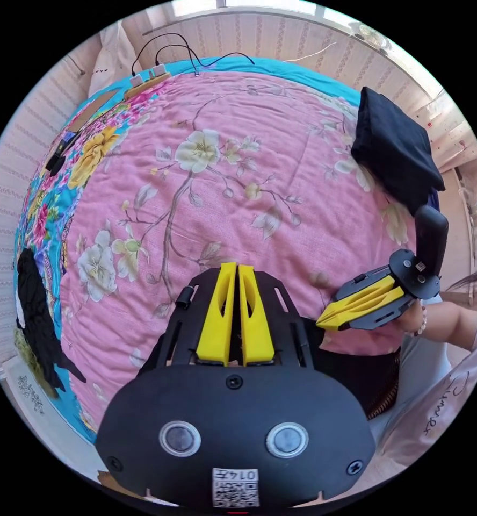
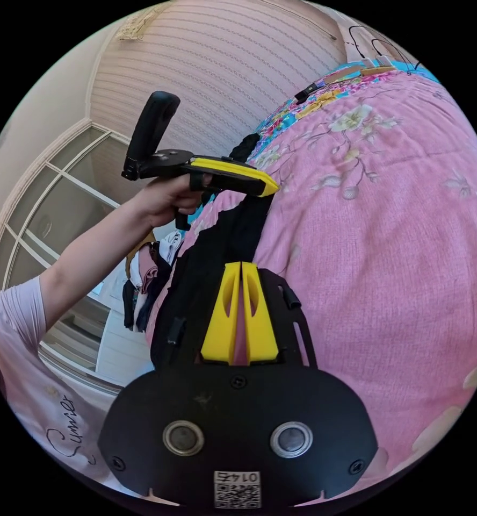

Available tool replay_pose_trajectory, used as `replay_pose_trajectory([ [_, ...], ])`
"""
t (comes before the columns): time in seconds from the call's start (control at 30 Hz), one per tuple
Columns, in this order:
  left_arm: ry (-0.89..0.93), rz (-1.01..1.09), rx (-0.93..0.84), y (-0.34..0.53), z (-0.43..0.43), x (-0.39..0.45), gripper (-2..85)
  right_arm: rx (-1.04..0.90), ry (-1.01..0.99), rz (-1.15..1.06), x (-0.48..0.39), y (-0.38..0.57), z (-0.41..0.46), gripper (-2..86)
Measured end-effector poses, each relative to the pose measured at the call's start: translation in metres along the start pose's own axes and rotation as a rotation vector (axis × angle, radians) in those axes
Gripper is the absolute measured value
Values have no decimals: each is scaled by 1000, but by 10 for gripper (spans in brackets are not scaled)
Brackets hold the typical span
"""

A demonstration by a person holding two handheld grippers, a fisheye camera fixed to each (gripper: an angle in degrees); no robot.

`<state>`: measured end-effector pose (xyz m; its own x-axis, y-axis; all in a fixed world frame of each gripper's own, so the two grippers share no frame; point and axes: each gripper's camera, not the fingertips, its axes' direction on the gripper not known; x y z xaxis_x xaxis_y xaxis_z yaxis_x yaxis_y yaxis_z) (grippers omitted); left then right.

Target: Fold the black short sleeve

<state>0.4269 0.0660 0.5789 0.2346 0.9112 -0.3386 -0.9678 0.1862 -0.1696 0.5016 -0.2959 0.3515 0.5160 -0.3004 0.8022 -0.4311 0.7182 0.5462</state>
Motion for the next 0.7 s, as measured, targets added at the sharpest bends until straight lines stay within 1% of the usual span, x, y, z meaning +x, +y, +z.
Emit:
replay_pose_trajectory([
  [0.07,31,-41,95,10,-7,-15,-10,45,-3,-11,-11,-2,-1,0],
  [0.2,128,-113,198,31,-4,-40,-9,47,28,-28,-28,-8,8,-1],
  [0.27,185,-181,208,45,10,-55,-6,-31,107,-6,-35,-14,26,-1],
  [0.33,233,-251,228,57,16,-66,-1,-96,143,15,-39,-18,41,-1],
  [0.4,272,-300,253,69,13,-77,16,-96,144,18,-46,-21,49,0],
  [0.47,275,-324,300,88,-10,-90,48,-82,118,18,-54,-23,57,1],
  [0.5,279,-328,323,96,-20,-94,53,-77,111,17,-57,-23,58,1],
  [0.57,286,-354,435,142,-68,-111,56,-52,112,22,-67,-25,63,3],
  [0.6,285,-361,461,157,-80,-115,55,-46,114,20,-71,-25,63,3],
  [0.67,248,-405,568,234,-126,-127,49,-21,162,3,-87,-28,65,4],
  [0.7,229,-419,586,257,-135,-128,47,-18,177,-8,-93,-28,66,4],
])
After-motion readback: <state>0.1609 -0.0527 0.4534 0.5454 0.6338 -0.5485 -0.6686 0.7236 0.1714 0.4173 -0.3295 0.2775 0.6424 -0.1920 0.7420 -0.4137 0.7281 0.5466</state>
